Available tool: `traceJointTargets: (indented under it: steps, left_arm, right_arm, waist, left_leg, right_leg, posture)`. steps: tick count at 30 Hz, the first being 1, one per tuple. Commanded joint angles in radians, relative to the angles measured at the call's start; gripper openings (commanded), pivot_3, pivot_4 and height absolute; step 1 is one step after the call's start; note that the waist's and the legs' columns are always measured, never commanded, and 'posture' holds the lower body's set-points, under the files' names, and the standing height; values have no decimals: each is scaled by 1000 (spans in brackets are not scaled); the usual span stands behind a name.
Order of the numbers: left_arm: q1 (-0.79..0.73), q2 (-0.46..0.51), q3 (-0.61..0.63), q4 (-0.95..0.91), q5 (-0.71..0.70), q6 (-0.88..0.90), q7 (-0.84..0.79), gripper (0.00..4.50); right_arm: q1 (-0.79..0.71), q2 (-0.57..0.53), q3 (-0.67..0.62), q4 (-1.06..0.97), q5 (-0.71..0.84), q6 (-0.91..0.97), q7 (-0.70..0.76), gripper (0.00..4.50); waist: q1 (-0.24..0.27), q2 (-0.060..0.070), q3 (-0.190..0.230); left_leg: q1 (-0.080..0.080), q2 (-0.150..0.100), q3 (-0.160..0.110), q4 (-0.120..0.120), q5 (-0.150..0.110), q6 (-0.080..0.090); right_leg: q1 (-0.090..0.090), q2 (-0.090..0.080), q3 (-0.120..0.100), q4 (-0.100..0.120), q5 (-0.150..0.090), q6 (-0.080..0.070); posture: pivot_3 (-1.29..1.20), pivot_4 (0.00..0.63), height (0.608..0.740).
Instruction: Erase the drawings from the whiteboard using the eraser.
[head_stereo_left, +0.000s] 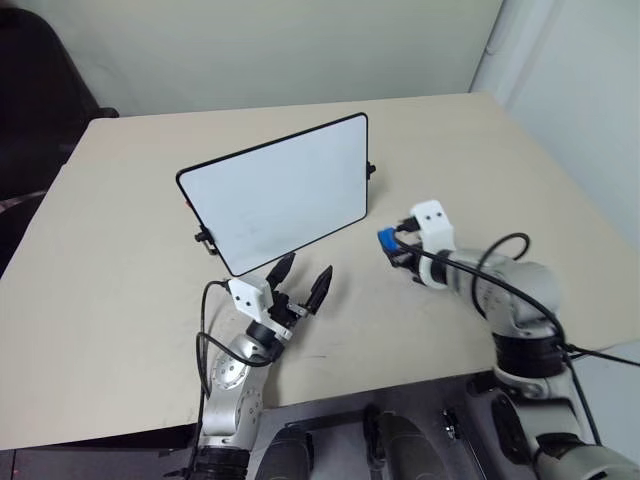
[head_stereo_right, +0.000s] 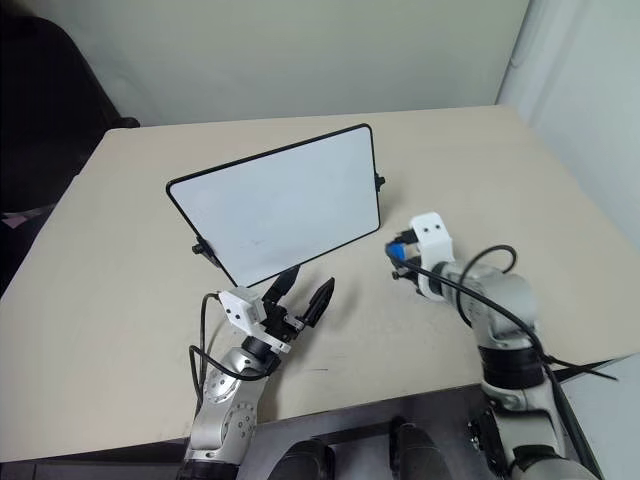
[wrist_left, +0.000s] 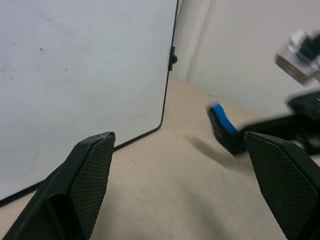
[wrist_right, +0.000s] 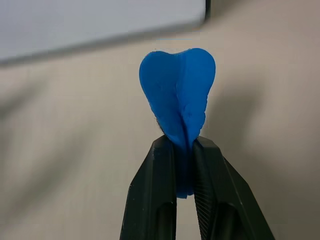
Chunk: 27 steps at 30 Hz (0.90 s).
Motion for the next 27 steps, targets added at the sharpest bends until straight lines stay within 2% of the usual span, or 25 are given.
traceJointTargets:
  steps: [1,6,8,9,11,13,14,15,19,22,27]
  left_arm:
    - [-3,-6,-8,-2,8,-16,-3,4500]
    - [1,-10,-11,0,11,-19,1,4500]
    - [0,-9,-7,5,8,-17,-2,4500]
    - [1,-9,-7,5,8,-16,-2,4500]
    - [5,-11,-9,3,8,-15,-3,4500]
    - [11,-13,-11,-3,9,-16,-2,4500]
    - [14,-15,-13,-6,11,-16,-1,4500]
    - [16,-15,-13,-9,11,-17,-1,4500]
    - [30,-20,-22,-28,14,-16,3,4500]
    - [43,-23,-31,-44,19,-16,6,4500]
    - [58,-27,-44,-68,20,-7,14,4500]
  right_arm:
    - [69,-42,-20,-97,42,32,26,228]
    - [144,-87,2,-121,54,30,31,228]
    - [149,-93,5,-117,61,21,35,881]
    - [150,-96,4,-112,63,16,36,1042]
    - [152,-104,2,-105,61,3,36,1795]
    - [161,-116,-5,-114,58,-49,42,2563]
    - [167,-121,-11,-119,60,-67,46,2798]
    - [182,-121,-29,-141,61,-149,59,3152]
    - [284,-161,-87,-214,74,-472,174,3152]
    - [338,-128,-148,-207,101,-665,210,3152]
    - [375,-77,-211,-202,276,-716,295,3152]
  waist:
    - [0,0,0]
    - [-1,0,0]
    - [-2,-1,0]
    - [-2,-1,0]
    - [-2,-1,0]
    - [-2,-1,0]
    - [-2,-1,0]
    - [-2,-1,0]
    - [1,0,0]
    - [2,0,0]
    - [2,-1,0]
  left_leg:
    - [2,0,0,0,0,1]
    - [8,-1,1,0,0,4]
    - [9,-3,0,0,2,5]
    - [10,-3,0,0,2,5]
    - [11,-4,-1,0,3,6]
    - [11,-3,-1,0,3,6]
    - [11,-3,-1,0,3,6]
    - [11,-4,-1,0,2,6]
    - [9,-10,-1,-1,1,7]
    - [7,-15,-2,-1,0,9]
    - [7,-16,-1,-1,-2,11]
  right_leg:
    - [2,0,0,0,-5,8]
    - [8,3,5,0,-3,11]
    - [11,4,5,-1,-3,11]
    - [12,4,6,-1,-3,11]
    - [14,5,7,-2,-3,12]
    - [14,5,8,-3,-3,12]
    - [14,5,9,-3,-3,12]
    - [14,5,10,-3,-3,13]
    - [12,5,14,-3,-4,15]
    - [11,5,17,-3,-6,19]
    - [11,3,21,-3,-9,23]
  posture:
    - [0,150,737]
    - [0,150,737]
    - [0,150,737]
    - [0,150,737]
    - [0,150,737]
    - [0,150,737]
    - [0,150,737]
    - [0,150,737]
    - [0,150,737]
    - [0,150,737]
    - [0,150,737]
